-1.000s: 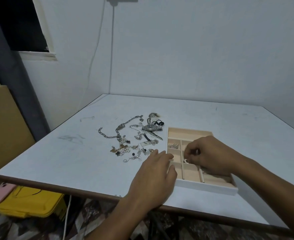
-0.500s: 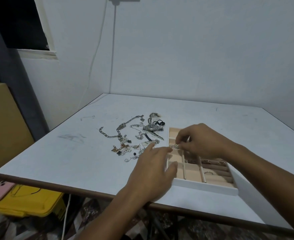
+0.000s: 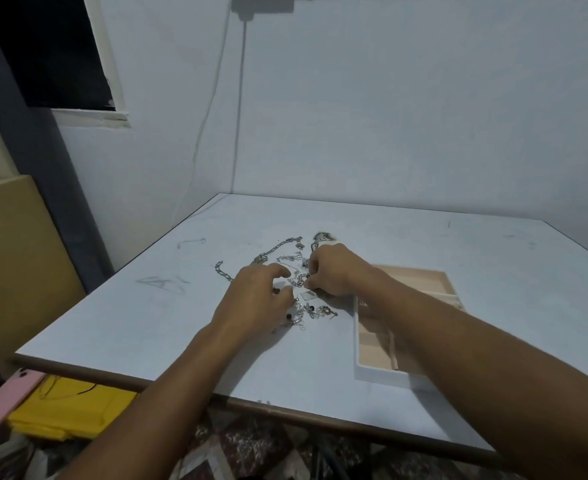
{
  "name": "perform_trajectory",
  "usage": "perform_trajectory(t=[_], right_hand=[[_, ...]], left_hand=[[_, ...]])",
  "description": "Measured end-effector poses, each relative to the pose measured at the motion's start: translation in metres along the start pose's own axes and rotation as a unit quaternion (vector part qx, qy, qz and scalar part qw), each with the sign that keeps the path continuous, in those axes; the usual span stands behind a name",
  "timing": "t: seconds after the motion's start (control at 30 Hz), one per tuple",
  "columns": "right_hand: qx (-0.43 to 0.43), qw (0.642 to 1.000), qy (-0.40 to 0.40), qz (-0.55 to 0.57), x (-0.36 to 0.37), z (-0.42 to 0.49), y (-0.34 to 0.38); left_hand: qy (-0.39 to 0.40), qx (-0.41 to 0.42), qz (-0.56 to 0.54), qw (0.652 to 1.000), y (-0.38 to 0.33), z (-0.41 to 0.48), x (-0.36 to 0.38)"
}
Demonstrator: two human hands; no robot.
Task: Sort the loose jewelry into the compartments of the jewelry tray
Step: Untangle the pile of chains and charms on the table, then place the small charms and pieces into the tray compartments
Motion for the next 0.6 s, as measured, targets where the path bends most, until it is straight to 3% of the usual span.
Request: perform_trajectory(t=[0.3, 0.43, 0.6], right_hand=[[0.011, 0.999, 0.015, -0.051, 0.007, -0.001, 0.01], [-0.011, 0.994, 0.004, -0.109, 0.008, -0.005, 0.013], [-0.043, 0.996, 0.014, -0.072, 0.0, -0.002, 0.013]], left_hand=[[0.019, -0.029, -0.038, 0.999, 0.003, 0.015, 0.005], [0.001, -0.052, -0.102, 0.993, 0.001, 0.018, 0.006], [-0.04, -0.108, -0.241, 0.964, 0.006, 0.027, 0.002]])
Point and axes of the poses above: each hand's wrist, its own z-axis towards the middle knuckle, its own x-axis out of the palm, y = z × x, the point moved 6 cm from there along z, towards the middle knuckle, and after that the axes turned 13 degrees about z, right-handed, at the moved point
